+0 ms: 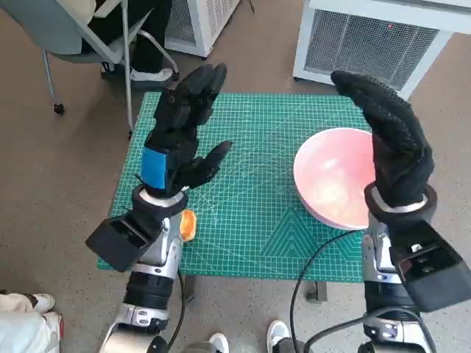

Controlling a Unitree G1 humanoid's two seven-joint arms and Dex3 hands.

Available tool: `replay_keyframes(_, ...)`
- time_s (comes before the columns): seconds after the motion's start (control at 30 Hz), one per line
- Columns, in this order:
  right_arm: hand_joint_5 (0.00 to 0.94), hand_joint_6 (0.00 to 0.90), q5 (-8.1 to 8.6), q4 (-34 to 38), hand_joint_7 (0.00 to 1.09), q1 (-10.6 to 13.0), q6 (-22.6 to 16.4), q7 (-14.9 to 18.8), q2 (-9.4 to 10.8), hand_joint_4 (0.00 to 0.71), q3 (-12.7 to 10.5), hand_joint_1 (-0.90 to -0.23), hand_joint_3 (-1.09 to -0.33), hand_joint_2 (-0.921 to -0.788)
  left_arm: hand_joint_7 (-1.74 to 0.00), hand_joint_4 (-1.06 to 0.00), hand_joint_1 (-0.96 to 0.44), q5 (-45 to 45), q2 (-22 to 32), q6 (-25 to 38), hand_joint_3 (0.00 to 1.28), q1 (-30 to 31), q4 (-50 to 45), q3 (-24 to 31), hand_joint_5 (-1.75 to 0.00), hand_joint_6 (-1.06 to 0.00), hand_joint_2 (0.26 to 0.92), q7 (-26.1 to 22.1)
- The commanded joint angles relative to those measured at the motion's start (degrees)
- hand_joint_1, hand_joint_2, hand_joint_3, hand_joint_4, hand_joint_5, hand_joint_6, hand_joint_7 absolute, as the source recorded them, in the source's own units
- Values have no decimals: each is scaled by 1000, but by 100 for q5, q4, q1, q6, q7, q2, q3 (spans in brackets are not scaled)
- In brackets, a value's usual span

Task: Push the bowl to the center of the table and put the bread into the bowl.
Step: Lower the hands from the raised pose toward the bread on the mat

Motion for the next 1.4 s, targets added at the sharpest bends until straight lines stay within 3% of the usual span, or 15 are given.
replay_keyframes(0.03,0,-1,82,208,637,210,-107,0,-240,280,-276,-535,-780,-921,-518,-353,-484,-34,11,-36,321,21,-27,19,0,-161,921,-10)
replay_keyframes(0.17,0,-1,-234,463,626,322,-281,-396,-371,269,-650,-535,-811,-921,-516,-347,-461,-61,39,-45,318,27,-8,45,0,-162,921,-30)
replay_keyframes(0.37,1,-1,-367,1071,611,398,-409,-888,-522,268,-1110,-527,-822,-921,-511,-347,-444,-80,83,-75,316,12,74,99,-1,-164,921,-38)
replay_keyframes(0.57,2,-1,-339,2018,601,377,-529,-1184,-742,271,-1442,-529,-819,-921,-502,-347,-444,-124,84,-59,296,-13,126,161,-1,-178,921,-32)
replay_keyframes(0.67,1,-1,-233,2591,593,336,-596,-1217,-835,267,-1569,-532,-813,-921,-496,-347,-444,-131,74,-70,291,-33,168,187,-1,-185,921,-23)
replay_keyframes(0.97,0,10,-75,3781,580,259,-609,-1237,-834,247,-1686,-505,-825,-921,-480,-347,-445,-136,97,-68,286,-46,209,239,-1,-196,921,-24)
replay_keyframes(1.13,0,17,32,4295,536,183,-461,-1162,-713,237,-1676,-500,-838,-921,-470,-348,-450,-175,127,-57,285,-58,242,258,-1,-200,921,-67)
replay_keyframes(1.4,4,17,-106,4914,516,-33,-44,-1398,-565,243,-1568,-472,-854,-921,-459,-348,-451,-235,179,7,285,-68,197,283,-1,-205,921,-153)
